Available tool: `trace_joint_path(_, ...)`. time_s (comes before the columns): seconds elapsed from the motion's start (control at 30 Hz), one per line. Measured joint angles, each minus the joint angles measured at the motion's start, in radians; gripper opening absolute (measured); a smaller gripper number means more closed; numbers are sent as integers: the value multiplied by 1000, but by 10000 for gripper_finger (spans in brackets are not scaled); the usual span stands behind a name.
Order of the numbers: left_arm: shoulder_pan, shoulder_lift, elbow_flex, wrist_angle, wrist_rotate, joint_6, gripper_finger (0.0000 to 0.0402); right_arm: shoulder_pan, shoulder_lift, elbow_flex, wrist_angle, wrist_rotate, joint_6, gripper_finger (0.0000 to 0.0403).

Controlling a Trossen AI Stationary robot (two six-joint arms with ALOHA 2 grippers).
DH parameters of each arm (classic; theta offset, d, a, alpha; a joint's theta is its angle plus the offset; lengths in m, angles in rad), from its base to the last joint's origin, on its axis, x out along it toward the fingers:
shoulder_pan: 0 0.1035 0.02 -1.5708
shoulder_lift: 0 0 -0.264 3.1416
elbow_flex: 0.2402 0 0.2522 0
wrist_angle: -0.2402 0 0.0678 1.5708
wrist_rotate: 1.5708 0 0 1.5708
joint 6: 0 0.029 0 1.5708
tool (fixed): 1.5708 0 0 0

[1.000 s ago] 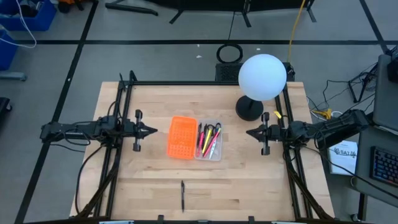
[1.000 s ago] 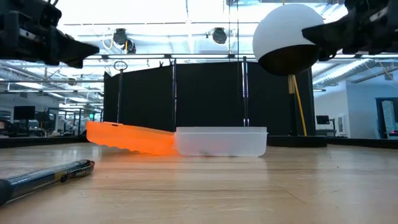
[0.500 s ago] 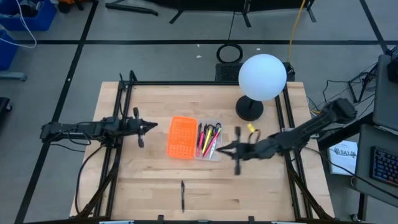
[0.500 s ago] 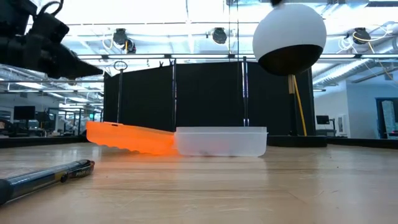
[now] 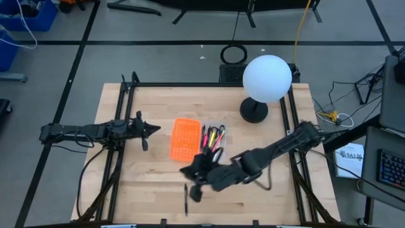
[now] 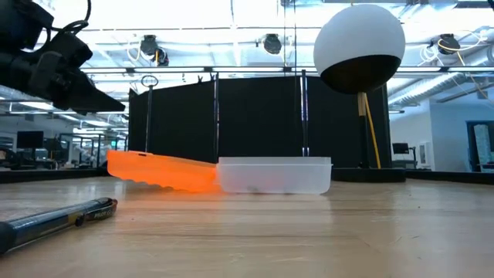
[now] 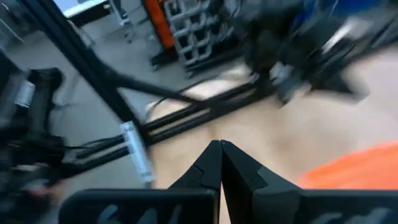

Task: Pick & place school supplies into a supply box
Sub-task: Put the black pen into the orange box

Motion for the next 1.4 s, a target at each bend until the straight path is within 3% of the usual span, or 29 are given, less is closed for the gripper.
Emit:
trace_joint_path(0.1, 0, 0, 0, -3, 30, -25, 10, 1, 91, 76, -32, -88, 199, 0)
trace_joint_path(0.3, 0, -2, 0, 3, 31, -41, 10, 4, 256, 88, -26, -220, 607, 0)
trace_joint_path(0.47, 0, -2, -2, 25, 26, -21, 10, -21, 374, 85, -52, -391, 786, 0)
trace_joint_path(0.7, 0, -1, -2, 89, 26, 4, 10, -60, 410, 86, -138, -537, 855, 10)
trace_joint_path(1.1, 0, -1, -2, 116, 18, 61, 10, -140, 405, 50, -166, -622, 910, 149)
trace_joint_path(1.4, 0, -1, -2, 79, 17, 79, 10, -132, 408, -62, -140, -794, 1011, 180)
